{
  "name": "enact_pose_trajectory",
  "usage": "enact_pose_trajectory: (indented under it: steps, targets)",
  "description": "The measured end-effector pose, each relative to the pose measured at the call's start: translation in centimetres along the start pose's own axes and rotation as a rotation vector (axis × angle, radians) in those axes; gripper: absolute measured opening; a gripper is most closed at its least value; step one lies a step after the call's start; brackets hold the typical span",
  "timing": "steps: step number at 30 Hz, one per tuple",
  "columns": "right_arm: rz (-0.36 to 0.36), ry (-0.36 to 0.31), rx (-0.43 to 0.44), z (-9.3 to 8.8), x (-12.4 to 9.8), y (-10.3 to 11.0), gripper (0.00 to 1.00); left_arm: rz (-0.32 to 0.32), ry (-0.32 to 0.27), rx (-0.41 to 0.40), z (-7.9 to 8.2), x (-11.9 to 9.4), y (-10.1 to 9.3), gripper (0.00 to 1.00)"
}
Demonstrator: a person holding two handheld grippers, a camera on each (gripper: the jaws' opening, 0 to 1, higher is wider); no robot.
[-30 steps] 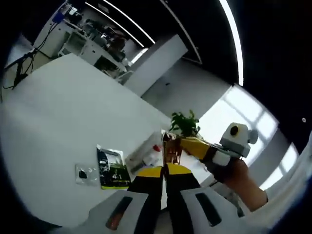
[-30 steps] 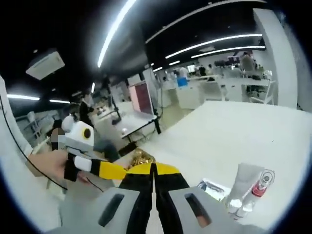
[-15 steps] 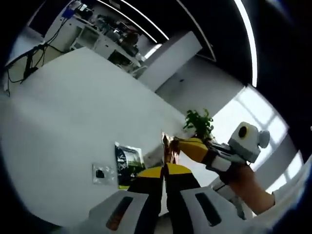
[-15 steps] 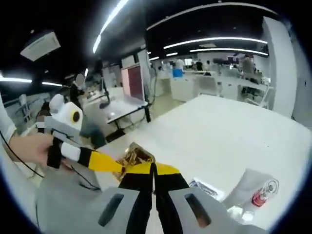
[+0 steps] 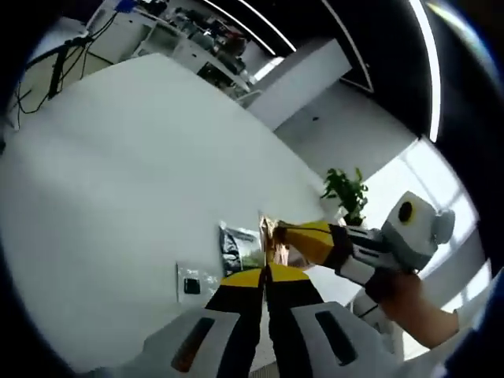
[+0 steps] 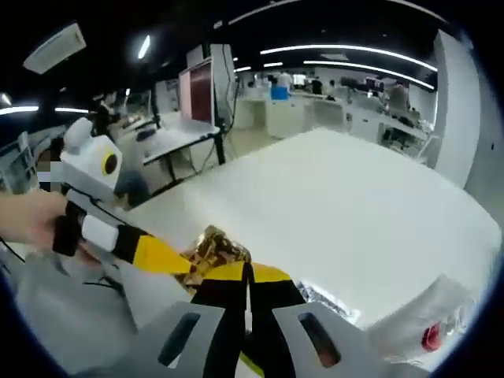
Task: Arrange the skincare products in the storage area until every visible bottle or jar stands upright without overlapping.
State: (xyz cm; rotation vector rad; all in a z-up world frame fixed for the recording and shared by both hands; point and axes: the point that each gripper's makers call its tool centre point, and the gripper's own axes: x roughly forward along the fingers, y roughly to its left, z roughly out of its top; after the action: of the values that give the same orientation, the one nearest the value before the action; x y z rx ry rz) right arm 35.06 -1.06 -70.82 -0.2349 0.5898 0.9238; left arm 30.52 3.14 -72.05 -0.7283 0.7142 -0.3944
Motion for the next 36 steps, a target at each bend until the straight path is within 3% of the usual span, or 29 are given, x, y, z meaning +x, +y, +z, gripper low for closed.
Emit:
enact_pose_trajectory:
  steps: [6,14,26,36]
  targets:
    - [-0.025,0.04,0.046,-2.5,3.2,-1.5,0.01,0.011,0.031,0.01,0.1,2.3,2.4,0.04]
    - [-0.038,0.086,0.041,-3.8,5.7,-2.8,0.01,0.029,0.055,-0.029,0.1,5.0,5.6,0.04]
    - [-0.048,0.162,-0.006,-6.2,8.4,-4.4,0.01,0.064,0.097,-0.039,-0.7,7.8,7.9,0.04]
    - [-0.044,0.187,-0.011,-7.0,8.8,-4.7,0.01,0.084,0.113,-0.038,-1.2,8.6,8.6,0.04]
